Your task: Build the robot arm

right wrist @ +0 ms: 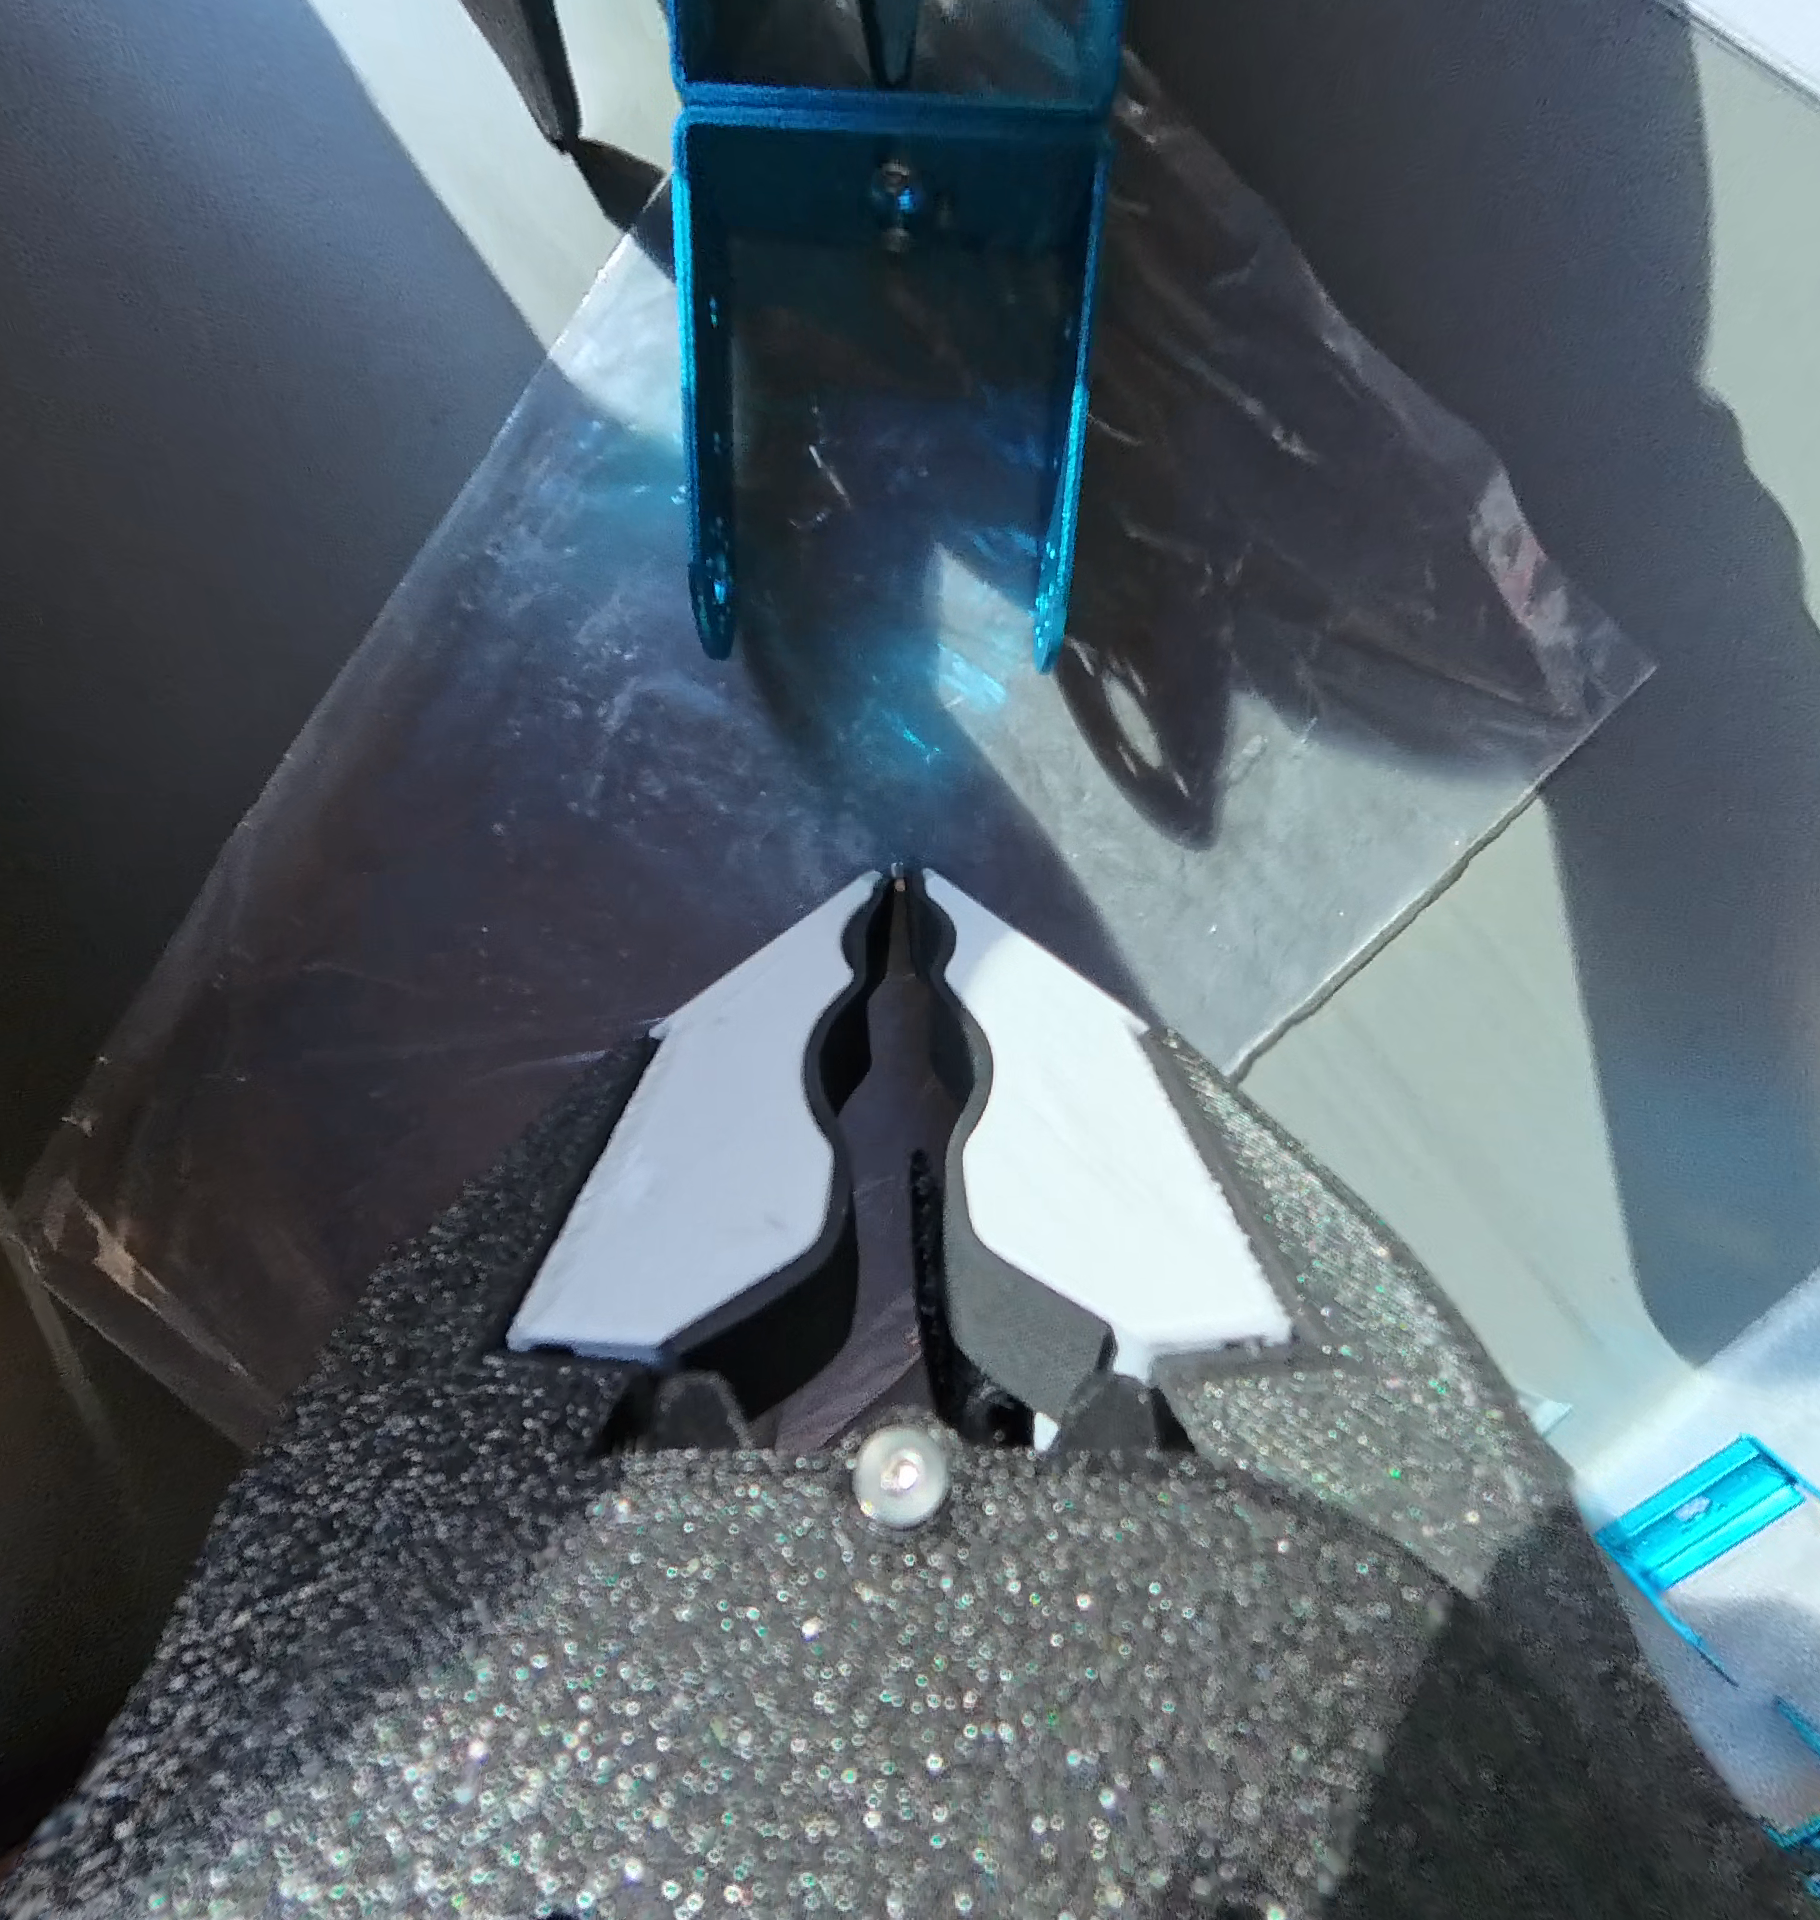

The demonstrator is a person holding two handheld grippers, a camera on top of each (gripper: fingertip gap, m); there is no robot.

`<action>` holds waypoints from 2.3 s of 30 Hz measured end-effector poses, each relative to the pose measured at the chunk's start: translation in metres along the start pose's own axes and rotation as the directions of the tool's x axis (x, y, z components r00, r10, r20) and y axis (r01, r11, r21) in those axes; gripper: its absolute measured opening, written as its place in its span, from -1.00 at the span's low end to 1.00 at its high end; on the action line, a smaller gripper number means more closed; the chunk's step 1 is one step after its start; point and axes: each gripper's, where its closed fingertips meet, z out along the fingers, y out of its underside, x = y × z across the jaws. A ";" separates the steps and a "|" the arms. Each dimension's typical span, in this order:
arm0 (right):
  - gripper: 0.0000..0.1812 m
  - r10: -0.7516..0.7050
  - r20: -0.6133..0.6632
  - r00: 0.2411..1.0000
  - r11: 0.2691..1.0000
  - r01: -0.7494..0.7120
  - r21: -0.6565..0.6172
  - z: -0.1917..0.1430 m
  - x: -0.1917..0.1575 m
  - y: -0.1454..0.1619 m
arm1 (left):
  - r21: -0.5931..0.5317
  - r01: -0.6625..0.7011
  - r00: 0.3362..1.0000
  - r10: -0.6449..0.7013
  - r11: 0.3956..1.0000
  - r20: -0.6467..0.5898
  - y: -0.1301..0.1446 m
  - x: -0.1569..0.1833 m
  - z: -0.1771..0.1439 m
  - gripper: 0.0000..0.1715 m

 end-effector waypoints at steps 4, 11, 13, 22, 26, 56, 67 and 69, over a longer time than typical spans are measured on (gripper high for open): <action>-0.95 0.012 -0.002 1.000 1.000 -0.012 -0.014 -0.001 0.000 0.004 | 0.004 0.002 1.000 -0.002 1.000 -0.005 0.000 0.001 0.000 -0.50; -0.96 0.012 -0.005 1.000 1.000 -0.012 -0.008 -0.002 0.003 0.005 | 0.004 0.007 1.000 -0.007 1.000 0.000 0.002 0.000 -0.002 -0.50; -0.96 0.006 0.004 1.000 1.000 -0.006 0.004 -0.003 0.001 0.003 | 0.005 0.010 1.000 -0.010 1.000 0.001 0.003 0.000 -0.002 -0.50; -0.96 -0.004 0.001 1.000 1.000 0.004 0.001 -0.003 0.000 0.001 | 0.005 0.009 1.000 -0.009 1.000 0.003 0.003 0.000 -0.002 -0.50; -0.95 -0.001 0.009 1.000 1.000 0.001 -0.014 -0.001 -0.002 0.003 | 0.005 0.010 1.000 -0.010 1.000 0.001 0.003 0.000 -0.002 -0.50; -0.96 -0.183 -0.158 0.970 0.891 0.232 0.390 -0.006 0.006 -0.064 | 0.053 0.064 0.997 -0.062 0.997 -0.044 -0.005 -0.002 -0.002 -0.36; -0.95 -0.202 -0.290 0.936 0.836 0.319 0.447 0.012 0.005 -0.090 | 0.022 0.019 0.998 -0.018 1.000 -0.062 -0.011 -0.001 0.006 -0.31; -0.95 -0.198 -0.308 0.930 0.834 0.326 0.446 0.014 0.006 -0.092 | 0.021 0.019 0.998 -0.017 1.000 -0.067 -0.012 0.000 0.007 -0.31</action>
